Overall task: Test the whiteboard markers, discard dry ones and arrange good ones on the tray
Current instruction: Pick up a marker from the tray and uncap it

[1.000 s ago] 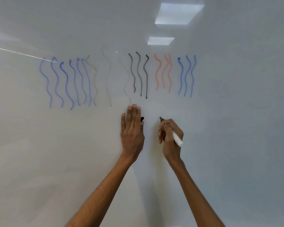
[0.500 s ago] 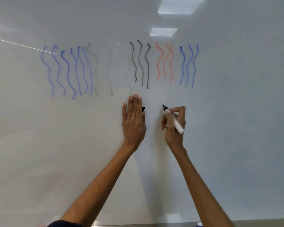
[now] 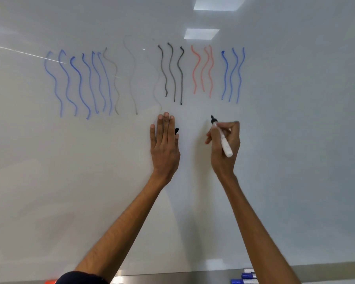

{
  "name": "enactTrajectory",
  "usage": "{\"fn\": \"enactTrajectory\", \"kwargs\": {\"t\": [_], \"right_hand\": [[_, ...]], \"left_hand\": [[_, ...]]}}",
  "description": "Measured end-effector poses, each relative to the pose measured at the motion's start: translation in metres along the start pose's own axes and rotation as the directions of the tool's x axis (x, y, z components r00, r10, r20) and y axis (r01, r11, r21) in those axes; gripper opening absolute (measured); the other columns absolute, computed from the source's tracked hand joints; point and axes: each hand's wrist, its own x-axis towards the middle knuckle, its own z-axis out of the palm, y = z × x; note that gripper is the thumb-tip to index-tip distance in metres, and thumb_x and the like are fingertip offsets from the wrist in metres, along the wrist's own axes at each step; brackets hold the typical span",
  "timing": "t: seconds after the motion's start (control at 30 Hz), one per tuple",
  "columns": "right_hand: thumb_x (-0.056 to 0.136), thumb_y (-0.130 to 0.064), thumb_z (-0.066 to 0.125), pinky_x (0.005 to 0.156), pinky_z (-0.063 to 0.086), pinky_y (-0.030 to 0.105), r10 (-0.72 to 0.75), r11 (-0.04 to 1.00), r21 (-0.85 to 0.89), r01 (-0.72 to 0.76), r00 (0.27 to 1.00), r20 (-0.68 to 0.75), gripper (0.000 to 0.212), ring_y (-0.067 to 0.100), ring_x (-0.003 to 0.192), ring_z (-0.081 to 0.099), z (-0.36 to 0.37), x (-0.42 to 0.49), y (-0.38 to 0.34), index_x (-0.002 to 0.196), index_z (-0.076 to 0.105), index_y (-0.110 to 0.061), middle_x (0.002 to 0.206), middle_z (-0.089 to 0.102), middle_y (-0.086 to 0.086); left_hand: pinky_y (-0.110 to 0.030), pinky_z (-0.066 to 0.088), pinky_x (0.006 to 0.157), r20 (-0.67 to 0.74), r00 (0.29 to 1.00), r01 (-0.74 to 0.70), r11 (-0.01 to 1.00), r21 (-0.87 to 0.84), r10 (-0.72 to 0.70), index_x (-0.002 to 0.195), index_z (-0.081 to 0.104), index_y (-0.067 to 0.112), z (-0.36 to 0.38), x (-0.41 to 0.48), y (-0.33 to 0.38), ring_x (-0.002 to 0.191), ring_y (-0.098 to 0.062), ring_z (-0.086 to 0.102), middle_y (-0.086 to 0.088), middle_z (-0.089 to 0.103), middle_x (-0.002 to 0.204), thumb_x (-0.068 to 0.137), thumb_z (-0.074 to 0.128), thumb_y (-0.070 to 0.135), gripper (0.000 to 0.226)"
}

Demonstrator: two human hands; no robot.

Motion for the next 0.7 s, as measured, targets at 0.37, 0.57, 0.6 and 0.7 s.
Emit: {"fn": "enactTrajectory", "kwargs": {"t": [0.37,0.57,0.6,0.7], "right_hand": [[0.098,-0.013,0.053,0.058,0.040,0.033,0.143,0.989,0.048,-0.141,0.989,-0.039,0.011,0.028,0.061,0.061,-0.010,-0.016,0.023,0.089,0.047,-0.015,0.072,0.061,0.015],[0.095,-0.012,0.057,0.053,0.041,0.029,0.237,0.971,0.051,-0.232,0.965,-0.115,0.011,0.028,0.060,0.061,-0.022,-0.045,0.033,0.087,0.051,-0.018,0.076,0.063,0.014],[0.095,-0.012,0.058,0.051,0.042,0.028,0.235,0.972,0.036,-0.233,0.967,-0.098,0.009,0.028,0.060,0.061,-0.022,-0.051,0.034,0.089,0.052,-0.017,0.079,0.064,0.014],[0.093,-0.009,0.064,0.053,0.046,0.023,0.229,0.973,0.018,-0.229,0.971,-0.073,0.007,0.036,0.065,0.063,-0.022,-0.066,0.032,0.097,0.058,-0.012,0.088,0.066,0.013]], "left_hand": [[-0.044,0.015,0.122,-0.018,1.000,0.023,0.996,-0.086,-0.025,0.149,0.024,0.003,0.002,-0.001,-0.001,0.148,-0.025,0.020,-0.014,0.028,0.157,0.105,0.039,0.015,0.048],[-0.046,0.022,0.120,-0.057,0.998,-0.021,0.984,-0.177,0.011,0.124,0.035,0.009,0.001,-0.003,-0.002,0.146,-0.027,0.027,-0.019,0.037,0.152,0.103,0.045,0.007,0.023],[-0.044,0.022,0.121,-0.043,0.999,-0.013,0.985,-0.174,0.006,0.124,0.036,0.009,-0.001,-0.002,-0.001,0.146,-0.026,0.026,-0.019,0.037,0.152,0.102,0.047,0.006,0.026],[-0.041,0.017,0.122,0.026,0.999,0.032,0.981,-0.192,-0.028,0.131,0.033,0.013,-0.011,-0.007,0.007,0.146,-0.022,0.022,-0.016,0.036,0.153,0.101,0.047,0.007,0.033]]}}
